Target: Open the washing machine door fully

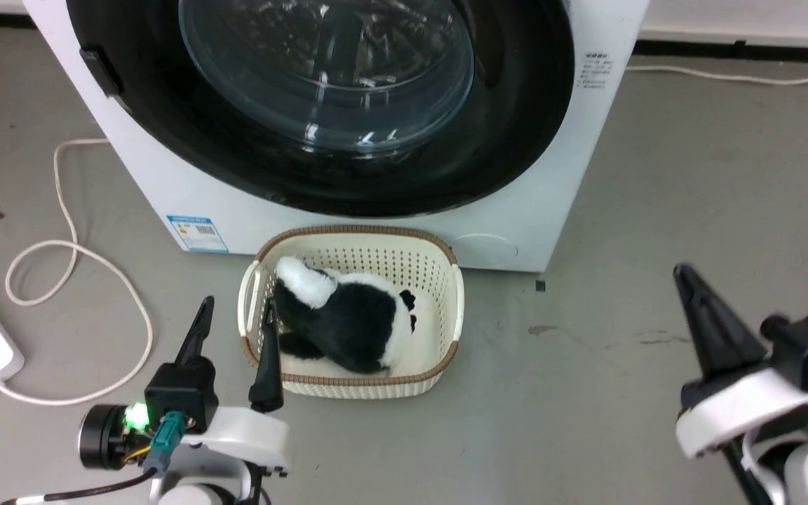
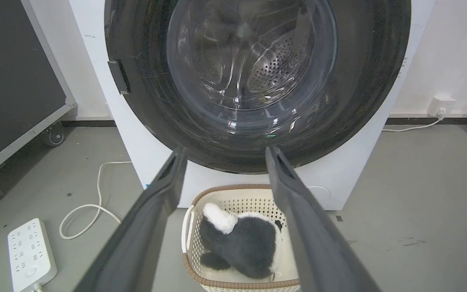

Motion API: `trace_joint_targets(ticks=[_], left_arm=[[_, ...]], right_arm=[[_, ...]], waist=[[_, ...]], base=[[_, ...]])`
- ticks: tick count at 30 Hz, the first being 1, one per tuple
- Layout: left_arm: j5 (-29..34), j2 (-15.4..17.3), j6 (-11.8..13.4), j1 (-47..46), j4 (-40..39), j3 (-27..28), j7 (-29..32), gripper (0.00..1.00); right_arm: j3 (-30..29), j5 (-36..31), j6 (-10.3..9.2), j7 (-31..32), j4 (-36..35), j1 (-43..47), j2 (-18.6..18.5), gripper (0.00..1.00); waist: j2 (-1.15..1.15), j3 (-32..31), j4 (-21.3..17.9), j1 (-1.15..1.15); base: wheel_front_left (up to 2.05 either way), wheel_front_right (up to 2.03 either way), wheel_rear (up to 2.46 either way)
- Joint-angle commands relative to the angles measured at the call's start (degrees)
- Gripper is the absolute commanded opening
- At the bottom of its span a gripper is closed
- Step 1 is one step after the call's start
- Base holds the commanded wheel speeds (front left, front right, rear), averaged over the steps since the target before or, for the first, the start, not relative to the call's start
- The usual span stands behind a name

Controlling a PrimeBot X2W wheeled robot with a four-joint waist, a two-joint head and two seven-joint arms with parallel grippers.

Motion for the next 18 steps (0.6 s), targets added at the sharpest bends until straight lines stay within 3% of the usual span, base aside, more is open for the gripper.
trace_joint_targets(ticks=[1,11,18], left_arm=[[-0.3,0.0,0.4,-1.3,-0.3,-0.3,-0.6,1.00],[-0.6,0.0,1.6,-3.5,-1.2,-1.6,-1.8,1.00],[-1.2,0.0,2.6,-4.8,-1.6,-2.5,-2.6,1.00]], right_arm=[[0.0,0.8,-0.03,0.2,-0.5,-1.6,-0.7,0.00],[-1.4,5.8,-0.04,3.7,-1.3,-10.9,-2.1,0.00],[-3.2,11.3,-0.05,7.7,1.2,-17.7,-0.9,0.00]], waist=[[0.00,0.6,0.2,-0.01],[0.00,4.1,1.5,-0.01],[0.00,6.9,2.7,-0.01]], base=[[0.00,0.00,0.00],[0.00,0.00,0.00],[0.00,0.00,0.00]])
